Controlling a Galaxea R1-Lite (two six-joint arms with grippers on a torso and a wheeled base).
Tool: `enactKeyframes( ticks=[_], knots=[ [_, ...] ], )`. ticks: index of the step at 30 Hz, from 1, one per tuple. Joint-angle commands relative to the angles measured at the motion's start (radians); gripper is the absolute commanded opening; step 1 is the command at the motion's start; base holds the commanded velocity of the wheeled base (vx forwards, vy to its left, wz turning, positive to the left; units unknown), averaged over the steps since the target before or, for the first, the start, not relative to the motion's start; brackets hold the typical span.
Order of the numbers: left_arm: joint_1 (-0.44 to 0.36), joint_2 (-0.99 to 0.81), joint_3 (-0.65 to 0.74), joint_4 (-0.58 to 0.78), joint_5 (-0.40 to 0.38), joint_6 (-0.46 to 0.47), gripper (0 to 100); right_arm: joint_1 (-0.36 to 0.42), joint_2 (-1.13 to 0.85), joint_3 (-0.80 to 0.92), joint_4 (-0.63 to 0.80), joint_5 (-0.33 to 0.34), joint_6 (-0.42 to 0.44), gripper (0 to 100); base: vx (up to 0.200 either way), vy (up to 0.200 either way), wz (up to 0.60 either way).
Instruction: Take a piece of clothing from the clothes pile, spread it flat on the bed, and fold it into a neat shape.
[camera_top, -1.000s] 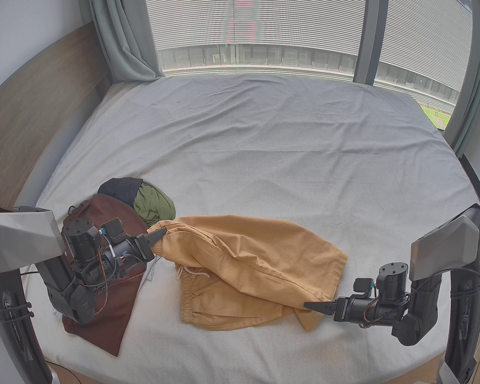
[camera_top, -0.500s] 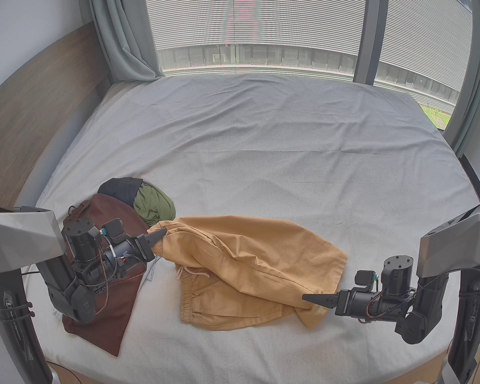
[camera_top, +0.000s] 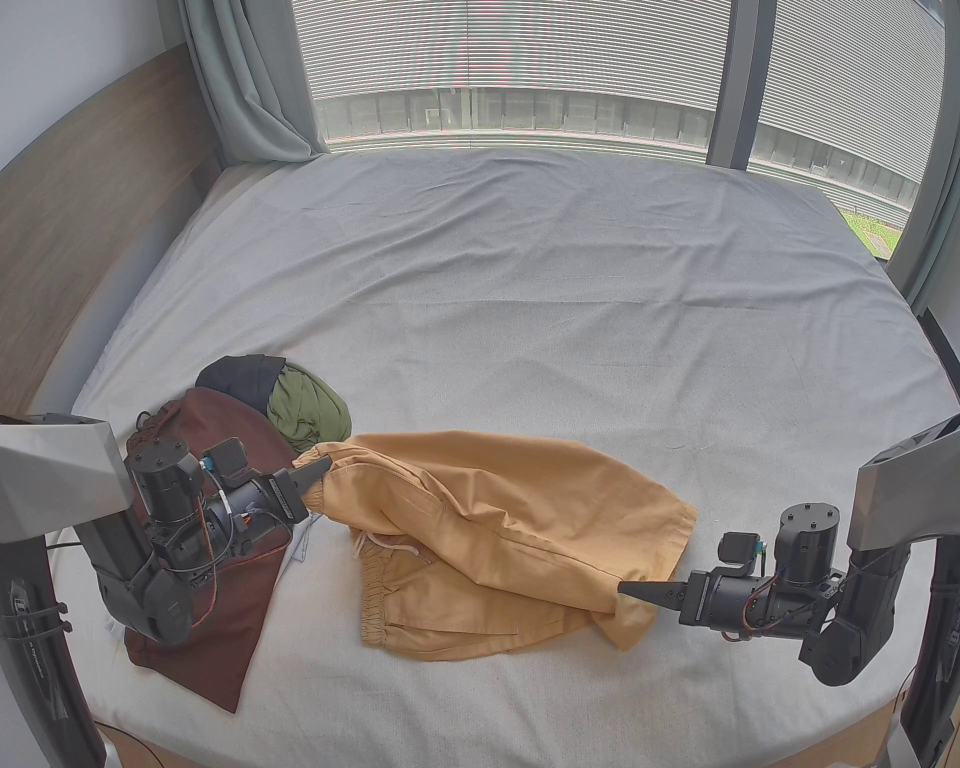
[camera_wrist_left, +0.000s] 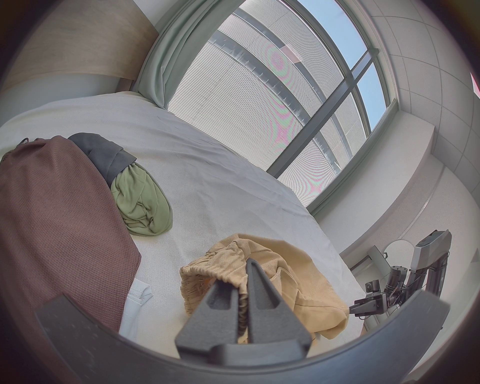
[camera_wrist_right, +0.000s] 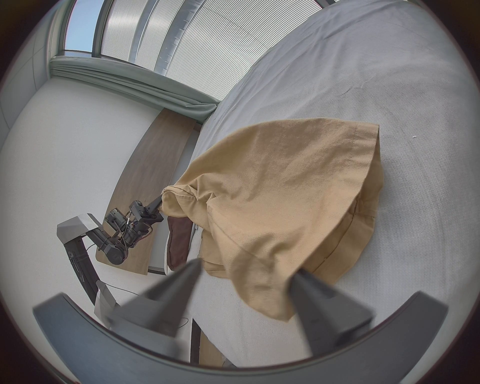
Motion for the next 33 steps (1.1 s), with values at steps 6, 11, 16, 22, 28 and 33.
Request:
enactKeyframes(
  ticks=[6, 11, 16, 22, 28, 33],
  knots=[
    [-0.001, 0.007, 0.000, -0.001, 0.000, 0.000, 0, -0.024, -0.037, -0.015, -0.003, 0.001, 0.000, 0, 0.000, 0.000, 0.00],
    [-0.001, 0.008, 0.000, -0.001, 0.000, 0.000, 0, -0.074, -0.120, -0.022, -0.001, 0.047, 0.001, 0, 0.000, 0.000, 0.00],
    [-0.001, 0.012, 0.000, -0.001, 0.000, 0.000, 0, -0.145, -0.203, -0.042, 0.000, 0.127, 0.055, 0, 0.000, 0.000, 0.00],
    [-0.001, 0.018, -0.002, -0.001, 0.000, 0.000, 0, -0.168, -0.240, -0.045, 0.000, 0.191, 0.098, 0, 0.000, 0.000, 0.00],
    [-0.001, 0.016, -0.002, -0.001, 0.000, 0.000, 0, -0.116, -0.148, -0.048, -0.001, 0.196, 0.095, 0, 0.000, 0.000, 0.00],
    [0.001, 0.016, -0.006, -0.001, 0.000, 0.000, 0, -0.097, -0.113, -0.050, -0.001, 0.194, 0.092, 0, 0.000, 0.000, 0.00]
  ],
)
